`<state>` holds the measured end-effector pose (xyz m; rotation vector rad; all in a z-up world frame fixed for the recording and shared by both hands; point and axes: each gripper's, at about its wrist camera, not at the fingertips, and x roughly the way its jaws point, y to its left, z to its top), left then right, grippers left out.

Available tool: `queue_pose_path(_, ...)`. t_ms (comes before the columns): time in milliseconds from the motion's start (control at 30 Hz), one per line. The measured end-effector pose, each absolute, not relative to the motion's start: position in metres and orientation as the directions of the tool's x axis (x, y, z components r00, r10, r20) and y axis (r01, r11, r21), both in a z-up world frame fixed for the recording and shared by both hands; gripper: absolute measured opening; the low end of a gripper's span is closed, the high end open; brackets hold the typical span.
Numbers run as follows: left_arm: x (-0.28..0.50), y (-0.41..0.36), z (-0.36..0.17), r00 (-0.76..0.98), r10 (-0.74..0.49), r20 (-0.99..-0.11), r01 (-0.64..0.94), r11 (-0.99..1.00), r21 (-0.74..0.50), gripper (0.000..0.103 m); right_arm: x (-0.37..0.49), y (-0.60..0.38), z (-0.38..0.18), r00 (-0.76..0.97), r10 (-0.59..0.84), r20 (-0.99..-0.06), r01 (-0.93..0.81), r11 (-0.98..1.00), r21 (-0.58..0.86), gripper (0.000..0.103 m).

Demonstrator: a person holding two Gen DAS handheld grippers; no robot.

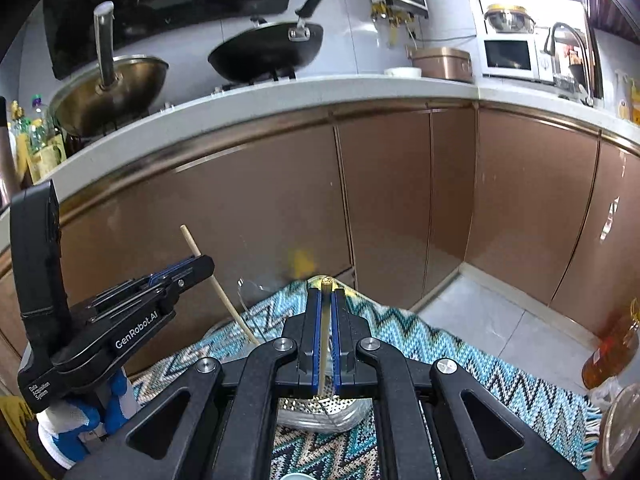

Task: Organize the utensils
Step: 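Open both tools to drop the chopsticks into the holder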

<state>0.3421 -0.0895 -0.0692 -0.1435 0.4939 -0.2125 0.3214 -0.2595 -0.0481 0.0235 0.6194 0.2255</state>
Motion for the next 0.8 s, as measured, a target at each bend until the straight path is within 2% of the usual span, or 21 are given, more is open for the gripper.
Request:
queue_pose_path(200,0.34,-0.092,-0.081,0.838,-0.259,-0.48,0.19,0.963,-0.189,0.007,0.32,-0.26,-0.061,0.765,0.216,-0.607,-0.2,0.975,0.096,0.007)
queue_pose_path(267,0.335,-0.089,-0.079,0.826,-0.271,-0.493,0.202,0.961,-0.189,0.008,0.318,-0.261,-0.06,0.762,0.215,-0.61,-0.195,0.976,0.1,0.018)
queue_pose_path(300,0.333,-0.087,-0.076,0.824,-0.278,-0.494,0.208,0.959,-0.193,0.012,0.316,-0.262,-0.058,0.764,0.21,-0.61,-0.189,0.977,0.099,0.021)
queue_pose_path(333,0.328,-0.084,-0.07,0.825,-0.286,-0.488,0.215,0.956,-0.197,0.024,0.314,-0.263,-0.055,0.767,0.207,-0.607,-0.184,0.978,0.1,0.025)
queue_pose_path(400,0.313,-0.075,-0.055,0.843,-0.282,-0.458,0.215,0.957,-0.193,0.04,0.309,-0.265,-0.047,0.775,0.202,-0.598,-0.176,0.979,0.102,0.028)
queue_pose_path(433,0.304,-0.071,-0.047,0.854,-0.276,-0.441,0.215,0.959,-0.184,0.042,0.303,-0.265,-0.041,0.783,0.197,-0.591,-0.172,0.98,0.099,0.029)
queue_pose_path(667,0.239,-0.032,-0.001,0.896,-0.24,-0.374,0.217,0.971,-0.104,0.044,0.254,-0.27,0.007,0.829,0.176,-0.531,-0.166,0.984,0.067,0.031)
queue_pose_path(800,0.205,-0.006,0.014,0.909,-0.219,-0.355,0.196,0.975,-0.101,0.048,0.215,-0.272,0.03,0.851,0.171,-0.497,-0.168,0.984,0.051,0.031)
